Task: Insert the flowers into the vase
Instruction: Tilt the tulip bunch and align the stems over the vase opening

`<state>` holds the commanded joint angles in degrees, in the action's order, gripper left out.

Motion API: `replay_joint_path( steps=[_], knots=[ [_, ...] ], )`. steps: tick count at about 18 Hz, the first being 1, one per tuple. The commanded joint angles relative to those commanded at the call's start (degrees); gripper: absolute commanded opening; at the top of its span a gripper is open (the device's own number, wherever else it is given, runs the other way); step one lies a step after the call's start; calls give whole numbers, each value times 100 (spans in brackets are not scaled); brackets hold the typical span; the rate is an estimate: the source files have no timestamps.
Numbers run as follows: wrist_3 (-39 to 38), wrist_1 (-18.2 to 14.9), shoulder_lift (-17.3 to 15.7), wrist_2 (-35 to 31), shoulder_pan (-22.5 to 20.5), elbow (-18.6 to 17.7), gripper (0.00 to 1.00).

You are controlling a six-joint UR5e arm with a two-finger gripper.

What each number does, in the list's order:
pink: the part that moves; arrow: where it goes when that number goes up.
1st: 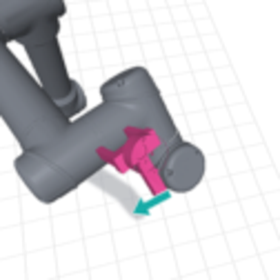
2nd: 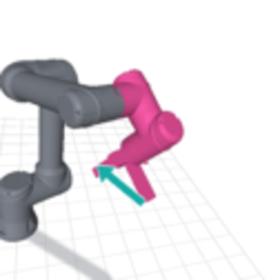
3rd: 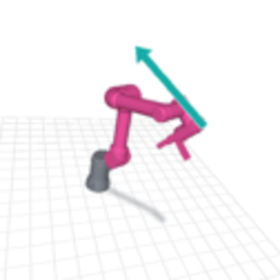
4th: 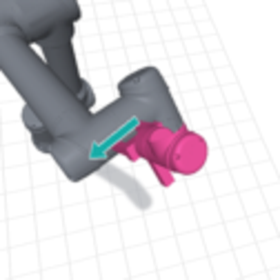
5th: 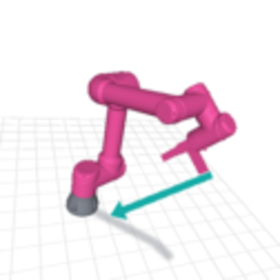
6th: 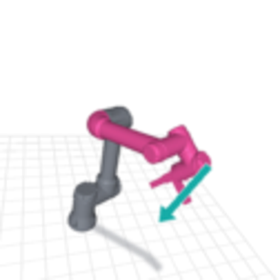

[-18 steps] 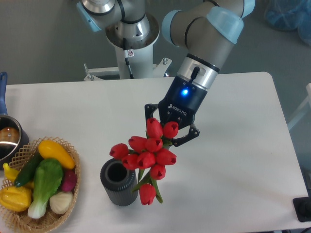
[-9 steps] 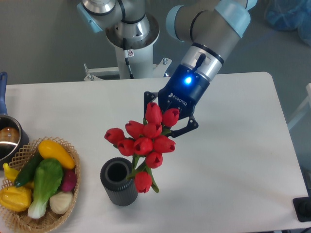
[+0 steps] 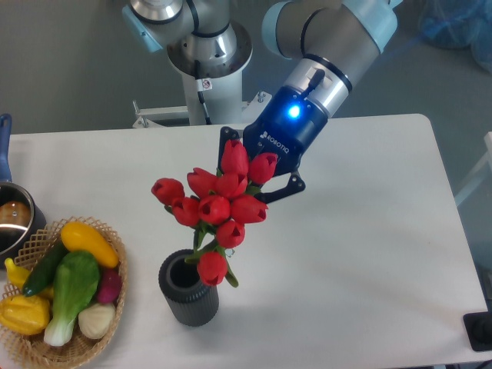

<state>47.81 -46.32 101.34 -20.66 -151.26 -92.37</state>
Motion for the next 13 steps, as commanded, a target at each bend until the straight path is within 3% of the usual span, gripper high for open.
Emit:
replay_joint_path(
  steps=[8,13],
  knots=[
    [35,79,26,668,9,44,6],
    [35,114,70,678,35,70,6]
  ],
)
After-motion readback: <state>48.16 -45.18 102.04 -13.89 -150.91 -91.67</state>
